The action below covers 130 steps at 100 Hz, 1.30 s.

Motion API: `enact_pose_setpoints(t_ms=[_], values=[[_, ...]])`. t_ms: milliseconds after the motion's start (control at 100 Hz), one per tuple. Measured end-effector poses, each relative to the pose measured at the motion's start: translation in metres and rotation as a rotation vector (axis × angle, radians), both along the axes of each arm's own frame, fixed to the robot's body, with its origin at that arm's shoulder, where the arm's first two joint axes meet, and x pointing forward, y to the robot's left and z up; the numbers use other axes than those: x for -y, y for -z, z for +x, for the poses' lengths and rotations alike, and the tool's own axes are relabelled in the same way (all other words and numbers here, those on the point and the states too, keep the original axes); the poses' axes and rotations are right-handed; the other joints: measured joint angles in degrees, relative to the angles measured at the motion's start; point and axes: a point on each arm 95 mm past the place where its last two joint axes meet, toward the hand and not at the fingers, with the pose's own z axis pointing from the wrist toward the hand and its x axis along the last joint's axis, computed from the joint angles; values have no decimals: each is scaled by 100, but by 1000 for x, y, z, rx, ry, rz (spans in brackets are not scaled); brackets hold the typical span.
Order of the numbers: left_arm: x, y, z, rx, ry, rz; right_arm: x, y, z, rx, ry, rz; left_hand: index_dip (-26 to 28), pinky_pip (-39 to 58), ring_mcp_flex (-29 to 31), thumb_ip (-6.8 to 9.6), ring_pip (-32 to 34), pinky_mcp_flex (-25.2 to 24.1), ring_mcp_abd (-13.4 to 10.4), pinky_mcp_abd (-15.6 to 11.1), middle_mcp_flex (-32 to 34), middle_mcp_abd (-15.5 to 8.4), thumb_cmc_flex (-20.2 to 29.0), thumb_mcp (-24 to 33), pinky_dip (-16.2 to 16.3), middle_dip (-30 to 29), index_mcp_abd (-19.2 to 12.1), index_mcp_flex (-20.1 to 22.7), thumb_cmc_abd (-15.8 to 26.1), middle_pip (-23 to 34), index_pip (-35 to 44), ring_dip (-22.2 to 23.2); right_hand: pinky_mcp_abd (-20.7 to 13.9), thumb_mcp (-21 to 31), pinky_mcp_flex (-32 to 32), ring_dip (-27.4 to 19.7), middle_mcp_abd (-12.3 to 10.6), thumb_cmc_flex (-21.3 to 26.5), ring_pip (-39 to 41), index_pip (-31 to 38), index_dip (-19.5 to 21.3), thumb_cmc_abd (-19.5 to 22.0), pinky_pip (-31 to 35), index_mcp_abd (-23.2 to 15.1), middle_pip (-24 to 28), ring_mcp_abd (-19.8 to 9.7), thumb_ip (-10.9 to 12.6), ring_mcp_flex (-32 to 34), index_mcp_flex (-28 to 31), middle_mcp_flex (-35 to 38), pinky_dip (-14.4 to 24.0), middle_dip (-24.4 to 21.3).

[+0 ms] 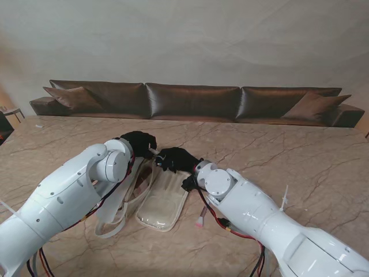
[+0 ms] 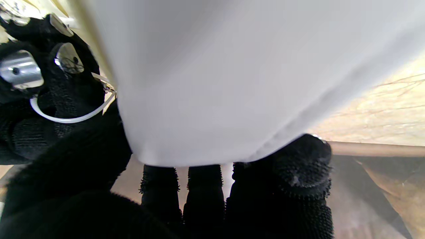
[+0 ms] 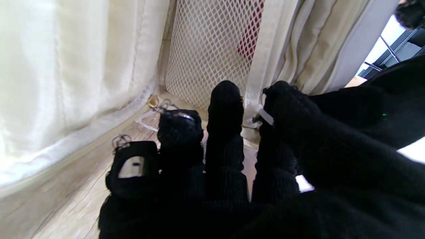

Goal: Pack the cosmetics bag

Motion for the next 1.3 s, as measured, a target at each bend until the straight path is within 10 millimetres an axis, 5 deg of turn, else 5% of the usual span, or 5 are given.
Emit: enact_pose_setpoints(t_ms=[150, 360, 440, 980, 1300], values=[[0, 2, 1, -14, -42, -39, -1, 1, -4, -5, -15, 2, 474, 210, 163, -57, 339, 260, -34, -6, 98, 0, 198, -279, -29, 207, 0, -68, 0, 0, 181, 139, 0, -2, 0, 3, 0, 0, 0, -12, 6, 1, 0, 1, 0, 0, 0, 0, 0, 0, 0, 0], [-2, 5, 3, -55, -129, -133, -3, 6, -11, -14, -66, -21, 609, 353, 287, -65, 585, 362, -38, 33, 114, 0, 352, -635, -32, 264, 14, -68, 0, 40, 320, 173, 0, -2, 0, 9, 0, 1, 0, -22, 12, 4, 0, 1, 0, 1, 0, 0, 0, 0, 0, 0], [-3, 5, 4, -63, -145, -141, -4, 8, -14, -15, -84, -36, 686, 379, 329, -207, 616, 368, -39, 49, 162, 0, 354, -678, -31, 290, 14, -68, 0, 41, 365, 209, 0, -2, 0, 9, 0, 1, 0, -24, 27, 7, 0, 1, 1, 1, 0, 0, -1, 0, 0, 0], [-1, 7, 7, -89, -225, -194, -3, 14, -35, -23, -170, -39, 1134, 495, 482, -421, 802, 471, -126, 65, 347, -191, 354, -1200, -34, 286, 15, -65, -231, 165, 590, 213, 0, 1, 0, 9, 0, 89, 0, -30, 96, 303, 0, 273, 1, 2, 0, 0, -466, 0, 1, 1], [-3, 9, 6, -54, -234, -171, -10, 19, -48, -22, -215, -35, 1557, 558, 674, -421, 863, 765, -306, -70, 475, -342, 354, -1569, -215, 282, 15, -63, -211, 233, 794, 199, 0, 2, -7, 10, 0, 90, 0, -31, 98, 304, 0, 280, 1, 4, 0, 0, -454, 0, 1, 0]])
